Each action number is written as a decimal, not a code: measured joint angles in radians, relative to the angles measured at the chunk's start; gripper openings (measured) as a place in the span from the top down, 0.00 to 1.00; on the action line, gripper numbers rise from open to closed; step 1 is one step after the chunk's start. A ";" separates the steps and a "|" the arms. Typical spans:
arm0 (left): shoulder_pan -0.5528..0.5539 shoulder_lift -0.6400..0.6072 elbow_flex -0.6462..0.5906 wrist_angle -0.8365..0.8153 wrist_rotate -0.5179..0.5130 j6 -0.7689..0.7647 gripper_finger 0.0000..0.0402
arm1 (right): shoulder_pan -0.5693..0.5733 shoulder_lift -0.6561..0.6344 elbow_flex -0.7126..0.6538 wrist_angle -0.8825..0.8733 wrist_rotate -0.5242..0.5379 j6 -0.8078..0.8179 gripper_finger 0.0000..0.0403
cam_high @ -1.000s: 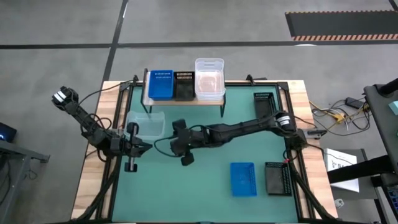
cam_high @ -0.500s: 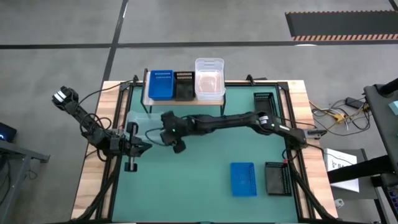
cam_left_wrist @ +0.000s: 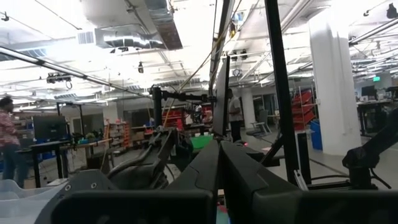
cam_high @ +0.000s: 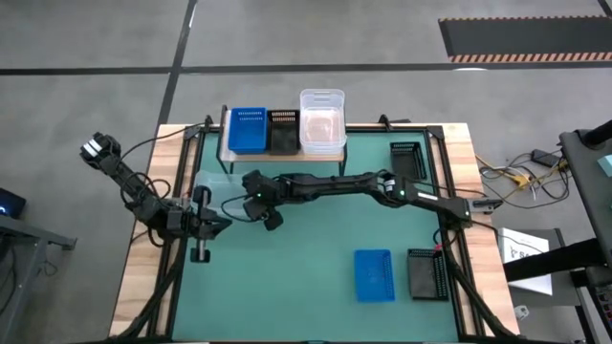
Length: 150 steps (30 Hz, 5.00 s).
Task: Stack baskets on shelf by color
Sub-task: Stack the transparent bin on the other transparent bins on the shelf
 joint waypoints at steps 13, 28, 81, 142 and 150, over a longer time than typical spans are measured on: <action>0.000 -0.006 0.004 0.001 0.000 0.001 1.00 | 0.086 -0.027 0.005 -0.143 -0.094 0.086 0.70; -0.001 -0.005 0.006 0.001 0.032 -0.008 1.00 | 0.107 -0.129 0.005 -0.182 -0.118 0.144 0.64; 0.000 -0.001 0.006 0.002 0.078 -0.011 1.00 | 0.300 -0.315 -0.005 -0.449 -0.204 0.461 0.98; -0.001 0.001 0.006 0.002 0.079 -0.008 1.00 | -0.356 -0.575 -0.005 -0.709 -0.157 0.328 0.95; 0.000 0.001 0.006 0.002 0.079 -0.009 1.00 | -0.356 -0.576 -0.002 -0.736 -0.157 0.357 0.80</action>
